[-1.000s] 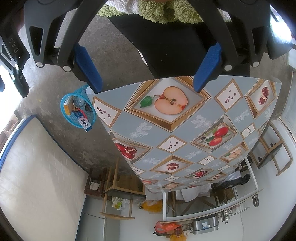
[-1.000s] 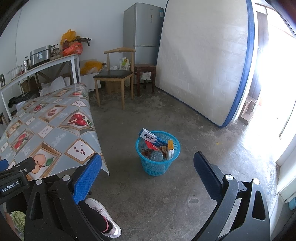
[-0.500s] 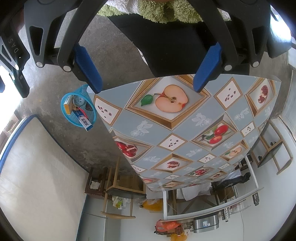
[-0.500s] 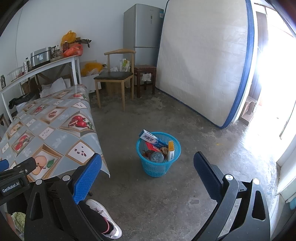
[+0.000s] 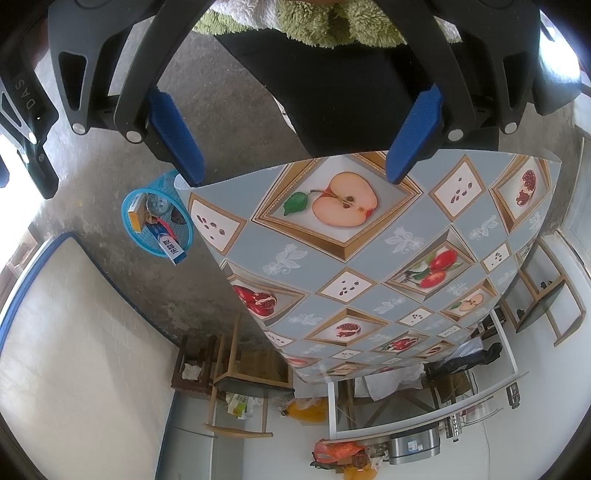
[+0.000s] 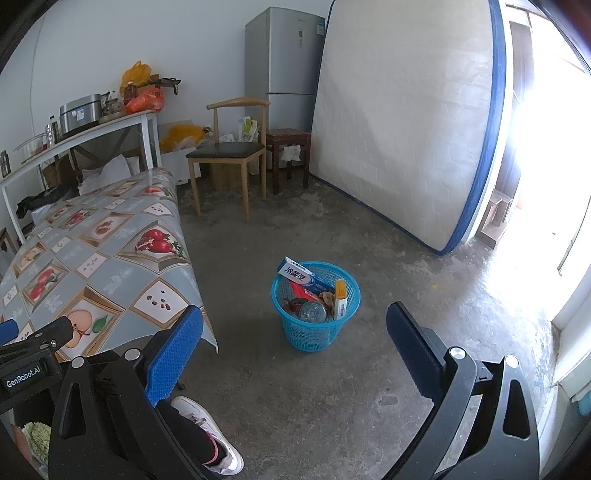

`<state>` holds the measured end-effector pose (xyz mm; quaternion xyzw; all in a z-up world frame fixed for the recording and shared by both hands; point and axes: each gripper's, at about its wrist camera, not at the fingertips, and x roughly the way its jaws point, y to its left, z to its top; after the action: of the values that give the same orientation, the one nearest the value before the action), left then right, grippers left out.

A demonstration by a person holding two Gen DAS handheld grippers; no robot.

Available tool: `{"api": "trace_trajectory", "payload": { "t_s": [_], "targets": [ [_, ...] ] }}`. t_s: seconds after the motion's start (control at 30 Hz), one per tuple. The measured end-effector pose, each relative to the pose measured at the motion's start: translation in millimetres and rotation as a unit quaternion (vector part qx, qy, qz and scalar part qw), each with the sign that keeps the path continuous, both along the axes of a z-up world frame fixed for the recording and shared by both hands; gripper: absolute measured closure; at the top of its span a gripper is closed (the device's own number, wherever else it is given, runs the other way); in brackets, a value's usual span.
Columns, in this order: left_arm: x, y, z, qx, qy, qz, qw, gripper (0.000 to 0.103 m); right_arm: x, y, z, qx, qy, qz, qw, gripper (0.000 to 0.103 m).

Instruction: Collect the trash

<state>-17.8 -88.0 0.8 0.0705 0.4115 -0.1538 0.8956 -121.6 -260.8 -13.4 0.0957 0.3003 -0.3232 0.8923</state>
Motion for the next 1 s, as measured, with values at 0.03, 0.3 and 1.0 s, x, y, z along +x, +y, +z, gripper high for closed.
{"api": "trace_trajectory", "payload": {
  "t_s": [0.03,0.3,1.0],
  "targets": [
    [-0.3,0.1,-0.2,0.0,0.0,0.0,1.0,0.008,0.0,0.5,-0.4,0.0,0.0,0.0,1.0,0.006],
    [-0.7,-0.8,-0.4,0.001,0.002,-0.001,1.0,0.008,0.2,0.3,-0.3,0.0,0.001,0.0,1.0,0.006],
    [-1.4,-4.7,-1.4,0.003,0.004,-0.003,1.0,0.008,0.2,-0.4,-1.3,0.001,0.001,0.0,1.0,0.006]
  ]
}}
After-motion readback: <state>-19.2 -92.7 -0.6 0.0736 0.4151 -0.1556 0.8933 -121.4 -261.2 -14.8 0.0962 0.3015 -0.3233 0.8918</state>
